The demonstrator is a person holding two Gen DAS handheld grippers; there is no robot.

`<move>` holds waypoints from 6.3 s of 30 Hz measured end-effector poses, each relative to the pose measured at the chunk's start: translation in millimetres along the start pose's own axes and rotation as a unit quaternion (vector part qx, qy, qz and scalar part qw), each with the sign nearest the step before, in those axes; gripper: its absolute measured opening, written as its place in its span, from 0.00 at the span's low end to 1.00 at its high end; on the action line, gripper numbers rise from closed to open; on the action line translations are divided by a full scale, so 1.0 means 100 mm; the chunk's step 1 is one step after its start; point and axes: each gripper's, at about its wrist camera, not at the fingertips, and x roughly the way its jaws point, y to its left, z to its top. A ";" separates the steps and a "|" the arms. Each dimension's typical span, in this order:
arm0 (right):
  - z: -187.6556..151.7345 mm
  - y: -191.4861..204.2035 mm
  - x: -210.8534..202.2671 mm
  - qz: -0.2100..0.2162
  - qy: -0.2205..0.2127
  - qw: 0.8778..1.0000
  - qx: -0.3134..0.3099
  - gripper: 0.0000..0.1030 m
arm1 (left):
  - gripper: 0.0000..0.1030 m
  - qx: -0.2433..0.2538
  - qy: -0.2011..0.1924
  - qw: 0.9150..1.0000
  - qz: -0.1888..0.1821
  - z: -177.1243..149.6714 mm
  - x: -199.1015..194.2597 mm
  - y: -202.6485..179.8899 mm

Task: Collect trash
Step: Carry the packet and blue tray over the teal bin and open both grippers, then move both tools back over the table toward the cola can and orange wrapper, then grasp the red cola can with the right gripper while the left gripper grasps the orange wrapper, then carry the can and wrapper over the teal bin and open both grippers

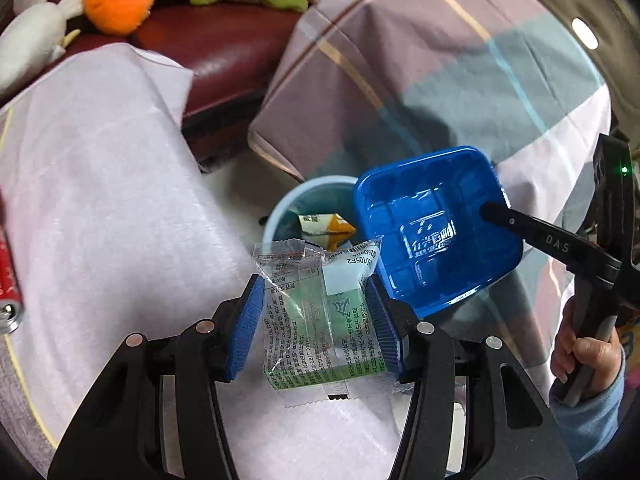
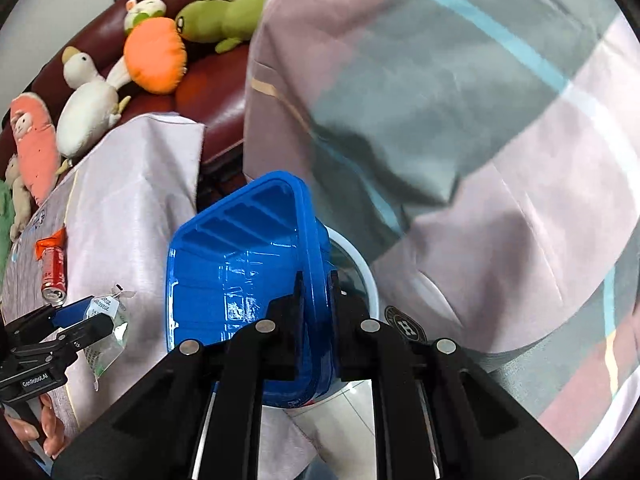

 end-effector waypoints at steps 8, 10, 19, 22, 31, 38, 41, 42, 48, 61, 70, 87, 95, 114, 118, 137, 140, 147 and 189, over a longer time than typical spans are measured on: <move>-0.01 -0.15 0.26 0.028 0.019 0.999 0.020 0.30 | 0.53 0.003 0.022 1.000 0.012 0.06 0.27 -0.06; 0.00 -0.18 0.27 0.031 0.020 0.999 0.025 0.37 | 0.53 0.003 0.027 1.000 0.014 0.07 0.32 -0.06; 0.05 -0.23 0.23 0.029 0.013 0.999 0.036 0.72 | 0.53 0.014 0.043 0.999 0.015 0.05 0.51 -0.13; 0.06 -0.22 0.24 0.025 0.015 0.999 0.036 0.73 | 0.53 0.020 0.046 0.999 0.014 0.04 0.56 -0.17; 0.07 -0.22 0.27 0.019 0.025 0.999 0.038 0.73 | 0.78 0.032 0.052 0.998 0.012 0.05 0.68 -0.24; 0.08 -0.15 0.29 0.013 0.034 0.999 0.032 0.77 | 0.90 0.015 0.038 0.999 0.016 0.05 0.57 -0.12; 0.08 -0.10 0.30 0.013 0.041 0.999 0.027 0.82 | 0.91 0.003 0.038 0.999 0.015 0.02 0.52 -0.04; 0.07 -0.07 0.31 0.012 0.044 0.999 0.025 0.82 | 0.91 0.000 0.038 0.999 0.015 0.01 0.50 -0.02; 0.07 0.10 0.31 0.013 0.054 0.998 0.013 0.82 | 0.91 -0.020 0.026 0.999 0.020 -0.04 0.30 0.17; 0.08 0.79 0.21 0.026 0.058 0.997 -0.036 0.82 | 0.92 -0.080 -0.012 0.996 0.036 -0.26 -0.23 0.77; 0.06 1.52 0.17 0.035 0.068 0.993 -0.093 0.82 | 0.94 -0.122 -0.052 0.990 0.053 -0.49 -0.73 1.34; -0.12 3.49 0.43 0.080 0.122 0.964 -0.224 0.82 | 0.95 -0.220 -0.111 0.964 0.100 -1.16 -1.63 2.88; -0.19 4.24 0.77 0.138 0.160 0.943 -0.259 0.82 | 0.95 -0.229 -0.110 0.960 0.117 -1.36 -1.77 3.35; -0.25 4.60 1.29 0.128 0.180 0.936 -0.275 0.57 | 0.95 -0.237 -0.104 0.960 0.109 -1.32 -1.67 3.61; -0.30 4.50 1.17 0.125 0.177 0.936 -0.279 0.56 | 0.95 -0.228 -0.105 0.962 0.106 -1.22 -1.64 3.54; 0.18 3.49 0.95 0.118 0.142 0.967 -0.177 0.57 | 0.95 -0.010 -0.047 0.989 0.138 -0.19 -0.99 3.08; 0.23 3.46 1.03 0.125 0.145 0.967 -0.168 0.57 | 0.95 0.011 -0.040 0.990 0.137 -0.12 -0.88 3.04; 0.25 3.35 1.15 0.134 0.150 0.967 -0.155 0.57 | 0.47 -0.003 -0.035 0.990 0.139 -0.11 -0.72 3.05; -0.29 0.20 0.05 0.102 0.036 0.992 0.062 0.57 | 0.45 0.109 0.010 0.993 0.043 -0.12 0.01 -0.11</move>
